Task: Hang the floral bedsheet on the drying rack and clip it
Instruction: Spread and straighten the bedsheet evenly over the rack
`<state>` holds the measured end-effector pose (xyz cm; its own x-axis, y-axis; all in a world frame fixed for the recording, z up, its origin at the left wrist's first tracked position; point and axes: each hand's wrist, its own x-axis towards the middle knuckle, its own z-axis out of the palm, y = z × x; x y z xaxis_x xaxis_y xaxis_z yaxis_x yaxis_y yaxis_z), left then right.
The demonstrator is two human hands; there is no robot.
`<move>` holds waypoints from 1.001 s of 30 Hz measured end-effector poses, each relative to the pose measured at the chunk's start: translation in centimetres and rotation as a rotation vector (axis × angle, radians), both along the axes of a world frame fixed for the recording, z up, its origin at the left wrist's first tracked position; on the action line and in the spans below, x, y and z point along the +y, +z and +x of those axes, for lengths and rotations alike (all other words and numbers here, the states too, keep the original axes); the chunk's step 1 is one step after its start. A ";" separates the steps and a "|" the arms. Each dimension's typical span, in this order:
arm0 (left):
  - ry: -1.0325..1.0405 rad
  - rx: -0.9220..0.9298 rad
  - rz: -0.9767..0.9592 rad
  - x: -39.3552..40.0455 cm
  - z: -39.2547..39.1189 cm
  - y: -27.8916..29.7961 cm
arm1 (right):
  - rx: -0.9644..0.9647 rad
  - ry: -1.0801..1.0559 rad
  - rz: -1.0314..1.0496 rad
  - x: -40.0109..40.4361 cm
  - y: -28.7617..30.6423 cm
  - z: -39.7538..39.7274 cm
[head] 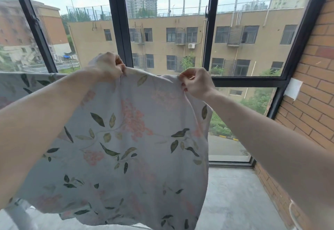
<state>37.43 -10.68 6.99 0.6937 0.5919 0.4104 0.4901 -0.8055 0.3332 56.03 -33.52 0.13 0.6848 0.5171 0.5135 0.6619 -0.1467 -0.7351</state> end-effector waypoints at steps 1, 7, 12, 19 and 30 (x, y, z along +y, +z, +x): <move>-0.017 0.052 -0.034 0.0 -0.1 -0.3 | 0.004 0.015 -0.071 0.5 -0.3 -0.1; -0.098 0.098 -0.121 1.5 -0.5 -2.3 | 0.086 0.044 -0.126 -0.3 -2.5 -0.8; -0.089 0.110 -0.153 1.7 -0.6 -3.0 | 0.076 0.039 -0.071 -2.6 -5.0 -1.1; -0.092 0.172 -0.108 1.4 -0.5 -3.0 | 0.056 0.093 -0.200 -4.2 -8.0 -1.9; -0.078 0.127 -0.132 2.3 -0.7 -2.7 | 0.006 -0.060 -0.025 -2.4 -4.4 -0.8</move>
